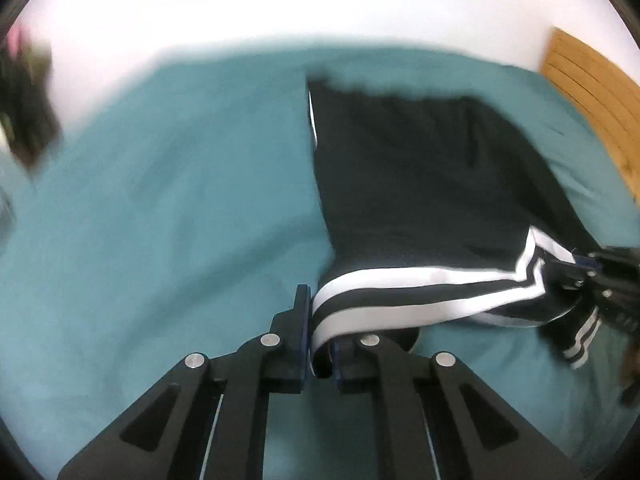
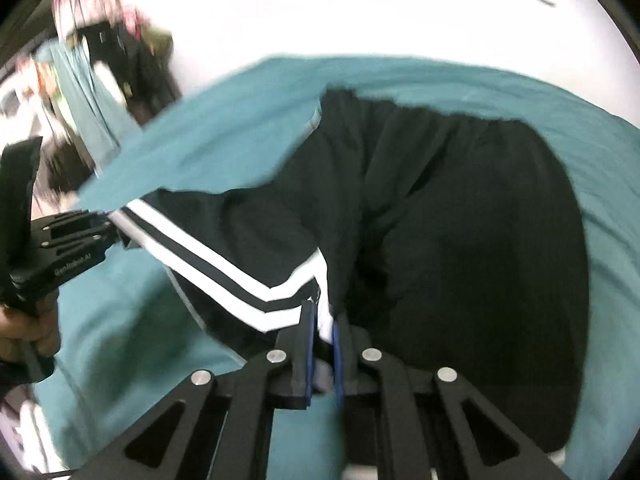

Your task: Fold clothes

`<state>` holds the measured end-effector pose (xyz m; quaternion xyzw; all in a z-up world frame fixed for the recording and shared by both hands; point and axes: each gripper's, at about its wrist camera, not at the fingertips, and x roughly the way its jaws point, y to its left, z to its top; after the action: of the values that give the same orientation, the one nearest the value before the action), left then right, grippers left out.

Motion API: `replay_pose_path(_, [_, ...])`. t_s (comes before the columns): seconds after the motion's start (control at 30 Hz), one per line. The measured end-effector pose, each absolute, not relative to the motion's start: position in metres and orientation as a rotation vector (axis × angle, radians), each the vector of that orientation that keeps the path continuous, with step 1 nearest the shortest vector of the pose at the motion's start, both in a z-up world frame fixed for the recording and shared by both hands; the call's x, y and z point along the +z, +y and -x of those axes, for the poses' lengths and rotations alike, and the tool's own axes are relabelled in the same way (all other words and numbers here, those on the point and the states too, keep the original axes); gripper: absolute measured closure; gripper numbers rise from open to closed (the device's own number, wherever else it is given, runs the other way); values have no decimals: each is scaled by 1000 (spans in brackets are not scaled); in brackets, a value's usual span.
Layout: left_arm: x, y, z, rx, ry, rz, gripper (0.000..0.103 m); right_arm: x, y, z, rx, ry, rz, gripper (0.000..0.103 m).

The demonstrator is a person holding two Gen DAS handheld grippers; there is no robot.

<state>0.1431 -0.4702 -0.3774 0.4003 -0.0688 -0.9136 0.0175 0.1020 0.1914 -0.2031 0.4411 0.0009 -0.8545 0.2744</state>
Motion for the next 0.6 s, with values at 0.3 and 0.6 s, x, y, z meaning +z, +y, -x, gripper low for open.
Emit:
replay_pose_path(0.3, [-432, -458, -192, -2592, -1089, -1371, 90, -250, 194, -124, -2109, 214, -1513, 95])
replay_pose_path(0.6, [-444, -365, -157, -2819, -1527, -1203, 29, -217, 274, -106, -2307, 207, -1522, 59])
